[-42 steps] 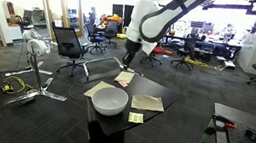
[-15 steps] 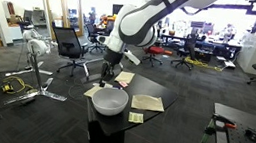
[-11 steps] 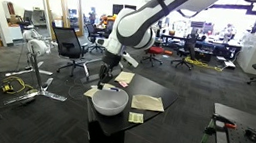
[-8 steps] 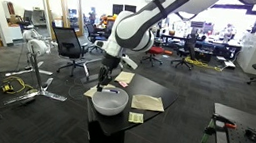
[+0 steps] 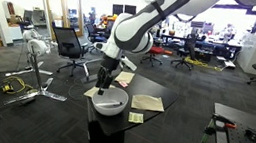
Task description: Pick up the pen from the table and put it in the grey bowl.
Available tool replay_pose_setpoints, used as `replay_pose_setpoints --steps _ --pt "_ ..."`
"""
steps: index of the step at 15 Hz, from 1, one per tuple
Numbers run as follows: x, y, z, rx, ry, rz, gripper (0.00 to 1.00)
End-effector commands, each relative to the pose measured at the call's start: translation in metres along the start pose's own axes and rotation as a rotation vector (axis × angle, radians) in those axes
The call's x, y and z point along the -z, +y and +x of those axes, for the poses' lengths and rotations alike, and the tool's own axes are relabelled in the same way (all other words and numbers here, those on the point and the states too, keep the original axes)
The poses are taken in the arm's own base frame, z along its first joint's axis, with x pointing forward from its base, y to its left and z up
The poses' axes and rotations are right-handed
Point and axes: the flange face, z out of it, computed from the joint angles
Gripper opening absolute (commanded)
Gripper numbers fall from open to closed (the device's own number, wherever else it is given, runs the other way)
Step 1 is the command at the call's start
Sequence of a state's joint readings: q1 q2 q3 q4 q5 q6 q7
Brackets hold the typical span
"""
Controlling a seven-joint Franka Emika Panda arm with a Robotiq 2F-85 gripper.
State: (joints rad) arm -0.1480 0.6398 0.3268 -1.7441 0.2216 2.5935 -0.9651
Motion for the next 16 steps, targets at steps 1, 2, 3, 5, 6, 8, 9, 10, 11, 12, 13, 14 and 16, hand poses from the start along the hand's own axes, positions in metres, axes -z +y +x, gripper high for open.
replay_pose_setpoints --steps 1,2,3,5,6,8,9,10,11,12,13,14,16 --pt "0.019 -0.001 0.003 0.012 0.032 -0.032 1.0" --pt "0.025 -0.002 0.004 0.006 0.036 -0.048 1.0" --pt "0.032 -0.003 0.005 0.008 0.042 -0.062 1.0" --pt "0.047 -0.007 0.006 0.0 0.052 -0.088 1.0" --pt "0.054 -0.009 0.007 0.01 0.057 -0.098 1.0" --pt "0.071 -0.014 0.008 -0.002 0.058 -0.117 1.0" --pt "0.08 -0.016 0.006 -0.003 0.049 -0.117 1.0" --pt "0.089 -0.019 0.005 -0.017 0.04 -0.12 1.0" --pt "0.098 -0.021 0.001 -0.021 0.02 -0.111 1.0" --pt "0.107 -0.023 -0.003 -0.039 -0.005 -0.103 1.0" --pt "0.115 -0.025 -0.007 -0.048 -0.018 -0.093 1.0" --pt "0.123 -0.026 -0.011 -0.059 -0.033 -0.084 1.0" --pt "0.139 -0.029 -0.021 -0.066 -0.073 -0.069 1.0"
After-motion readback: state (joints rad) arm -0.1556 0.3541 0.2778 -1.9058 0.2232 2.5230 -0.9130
